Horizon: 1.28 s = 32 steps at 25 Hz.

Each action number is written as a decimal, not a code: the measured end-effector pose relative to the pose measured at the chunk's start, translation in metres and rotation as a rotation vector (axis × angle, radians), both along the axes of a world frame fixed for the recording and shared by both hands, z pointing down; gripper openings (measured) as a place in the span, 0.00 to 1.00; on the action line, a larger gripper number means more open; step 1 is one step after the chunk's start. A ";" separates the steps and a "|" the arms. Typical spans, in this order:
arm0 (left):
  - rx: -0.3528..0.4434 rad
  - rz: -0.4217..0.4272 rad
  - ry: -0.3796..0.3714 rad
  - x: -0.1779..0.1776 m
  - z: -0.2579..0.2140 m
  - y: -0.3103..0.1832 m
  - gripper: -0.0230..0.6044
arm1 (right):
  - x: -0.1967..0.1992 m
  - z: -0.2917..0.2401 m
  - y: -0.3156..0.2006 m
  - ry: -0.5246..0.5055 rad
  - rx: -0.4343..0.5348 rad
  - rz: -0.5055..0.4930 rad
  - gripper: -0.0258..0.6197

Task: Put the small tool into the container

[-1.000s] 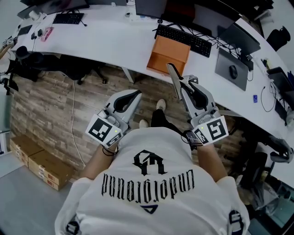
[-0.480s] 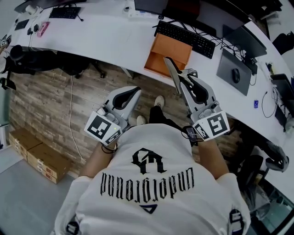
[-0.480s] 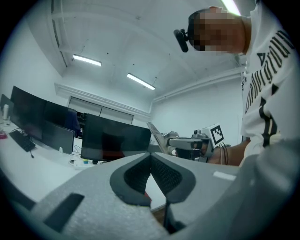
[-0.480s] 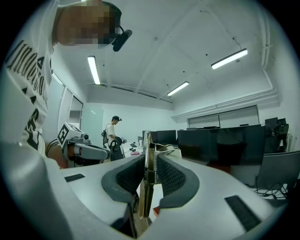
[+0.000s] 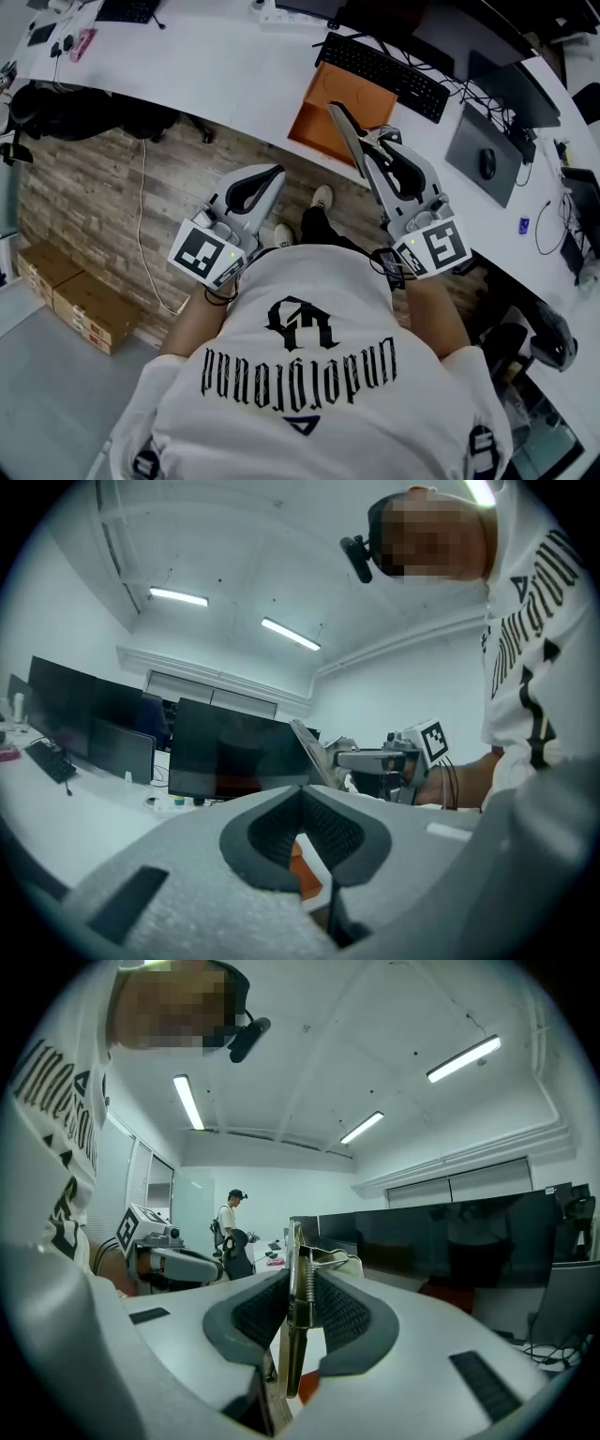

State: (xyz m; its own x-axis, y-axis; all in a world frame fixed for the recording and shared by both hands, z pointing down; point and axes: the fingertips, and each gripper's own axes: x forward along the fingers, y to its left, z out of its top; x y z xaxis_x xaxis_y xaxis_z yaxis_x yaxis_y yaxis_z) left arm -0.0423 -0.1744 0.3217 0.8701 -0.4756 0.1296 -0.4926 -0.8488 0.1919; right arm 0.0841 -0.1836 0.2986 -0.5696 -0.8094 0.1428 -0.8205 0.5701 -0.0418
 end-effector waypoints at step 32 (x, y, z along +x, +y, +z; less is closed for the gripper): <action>-0.149 -0.053 -0.062 0.046 0.102 -0.094 0.06 | 0.024 0.164 -0.068 0.083 -0.297 -0.176 0.18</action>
